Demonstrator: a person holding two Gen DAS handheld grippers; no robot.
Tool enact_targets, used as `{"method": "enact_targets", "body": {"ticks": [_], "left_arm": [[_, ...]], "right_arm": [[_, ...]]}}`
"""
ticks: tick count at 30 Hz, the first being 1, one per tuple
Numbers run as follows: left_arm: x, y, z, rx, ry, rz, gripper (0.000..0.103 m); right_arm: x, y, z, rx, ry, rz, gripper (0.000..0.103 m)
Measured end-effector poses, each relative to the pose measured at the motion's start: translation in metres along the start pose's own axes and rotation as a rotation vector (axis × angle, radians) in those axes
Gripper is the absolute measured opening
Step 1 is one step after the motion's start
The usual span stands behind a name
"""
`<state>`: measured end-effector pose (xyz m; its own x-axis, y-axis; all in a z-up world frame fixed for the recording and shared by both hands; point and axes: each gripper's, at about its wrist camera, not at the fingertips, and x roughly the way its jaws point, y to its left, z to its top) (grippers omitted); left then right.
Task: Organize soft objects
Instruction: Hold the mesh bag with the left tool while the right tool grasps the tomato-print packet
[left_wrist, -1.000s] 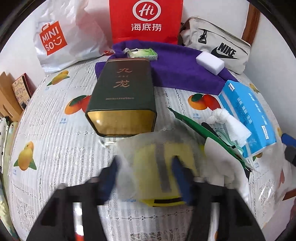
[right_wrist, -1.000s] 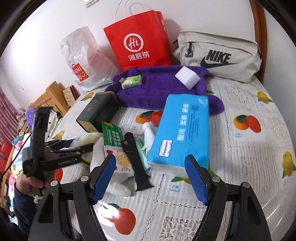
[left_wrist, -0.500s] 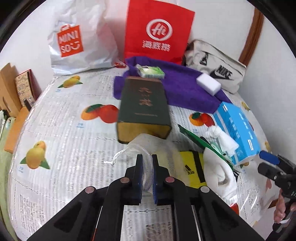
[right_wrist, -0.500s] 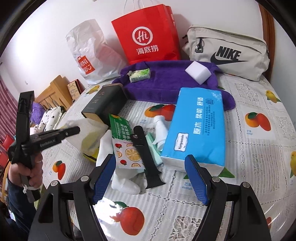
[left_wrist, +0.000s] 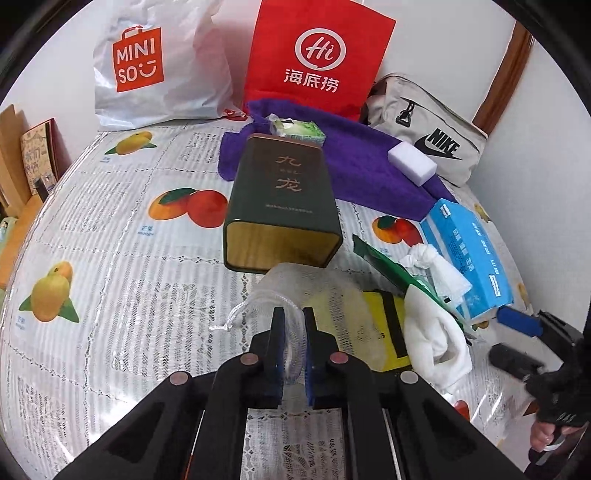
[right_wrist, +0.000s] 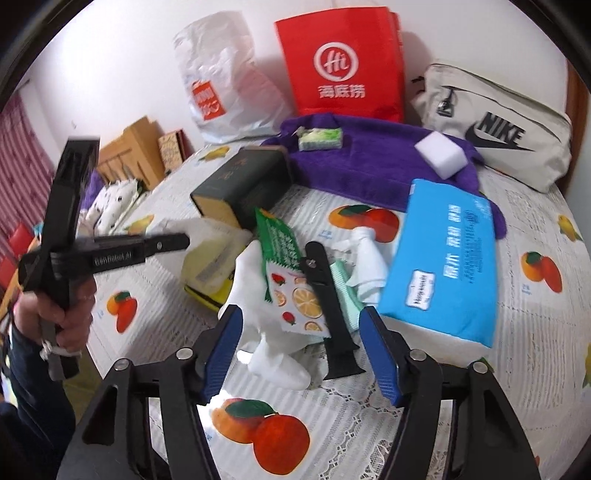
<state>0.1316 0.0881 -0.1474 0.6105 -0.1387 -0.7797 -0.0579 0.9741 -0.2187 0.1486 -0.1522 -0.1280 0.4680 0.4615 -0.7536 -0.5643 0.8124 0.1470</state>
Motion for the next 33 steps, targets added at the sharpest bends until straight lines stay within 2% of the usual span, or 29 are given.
{"method": "enact_targets", "body": {"ticks": [2,4,6,11,16,23,26,33], "left_arm": [[0.001,0.000,0.000,0.000,0.002,-0.006,0.008],[0.001,0.000,-0.001,-0.005,0.003,-0.011,0.008],[0.002,0.001,-0.002,-0.009,0.005,-0.015,0.008],[0.003,0.003,-0.002,-0.019,0.010,-0.025,0.008],[0.005,0.003,-0.001,-0.030,0.012,-0.037,0.009],[0.010,0.003,0.002,-0.029,0.017,-0.047,0.009],[0.008,0.004,0.004,-0.033,0.018,-0.053,0.008],[-0.015,-0.001,0.015,-0.019,-0.023,-0.063,0.008]], "right_arm": [[0.008,0.003,-0.001,-0.021,0.016,-0.002,0.045],[0.018,0.002,-0.001,-0.020,0.046,0.005,0.024],[0.021,0.001,-0.001,-0.020,0.051,0.003,0.019],[0.010,-0.008,0.003,-0.013,-0.003,-0.021,0.015],[0.025,-0.014,0.006,0.002,0.024,-0.029,0.013],[0.038,-0.012,0.012,0.014,0.008,0.004,0.006],[0.034,-0.015,0.015,0.042,-0.004,0.039,0.006],[0.013,-0.012,0.023,0.030,-0.046,0.047,0.004]]}}
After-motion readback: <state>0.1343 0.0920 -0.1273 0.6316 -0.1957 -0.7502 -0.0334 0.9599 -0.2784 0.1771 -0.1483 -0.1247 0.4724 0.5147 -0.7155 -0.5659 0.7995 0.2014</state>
